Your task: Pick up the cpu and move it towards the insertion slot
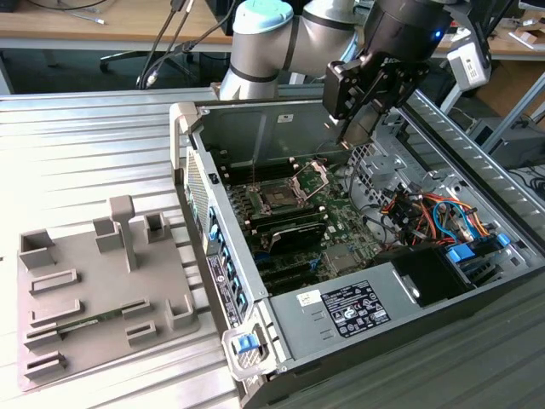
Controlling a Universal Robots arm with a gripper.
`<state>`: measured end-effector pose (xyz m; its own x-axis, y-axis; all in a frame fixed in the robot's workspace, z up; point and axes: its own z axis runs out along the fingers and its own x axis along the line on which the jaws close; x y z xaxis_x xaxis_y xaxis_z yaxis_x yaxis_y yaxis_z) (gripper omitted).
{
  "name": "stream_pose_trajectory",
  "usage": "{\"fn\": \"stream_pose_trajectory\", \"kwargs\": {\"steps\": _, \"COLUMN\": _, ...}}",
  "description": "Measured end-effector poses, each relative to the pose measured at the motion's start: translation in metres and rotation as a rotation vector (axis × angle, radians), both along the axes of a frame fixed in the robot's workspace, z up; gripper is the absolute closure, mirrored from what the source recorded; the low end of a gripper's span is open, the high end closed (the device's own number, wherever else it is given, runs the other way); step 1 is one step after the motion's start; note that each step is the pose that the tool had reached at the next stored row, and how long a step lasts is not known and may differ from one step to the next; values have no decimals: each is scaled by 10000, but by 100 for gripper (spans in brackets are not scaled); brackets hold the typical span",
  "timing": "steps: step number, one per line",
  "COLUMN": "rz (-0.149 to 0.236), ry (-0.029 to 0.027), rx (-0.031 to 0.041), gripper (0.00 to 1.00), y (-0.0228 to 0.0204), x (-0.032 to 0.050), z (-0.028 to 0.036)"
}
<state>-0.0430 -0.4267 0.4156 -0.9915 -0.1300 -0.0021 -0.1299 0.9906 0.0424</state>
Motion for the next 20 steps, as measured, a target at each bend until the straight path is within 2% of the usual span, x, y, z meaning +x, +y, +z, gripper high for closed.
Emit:
{"fn": "stream_pose_trajectory", "kwargs": {"steps": 9, "rz": 0, "ry": 1, "rx": 0, "gripper": 45, "y": 0, "x": 106, "z": 0}}
{"fn": "stream_pose_trajectory", "kwargs": {"steps": 15, "rz": 0, "ry": 0, "rx": 0, "gripper": 45, "y": 1, "x": 112, "z": -1}}
{"fn": "stream_pose_trajectory", "kwargs": {"steps": 20, "rz": 0, "ry": 0, "rx": 0, "gripper": 45, "y": 23, "x": 112, "z": -1}}
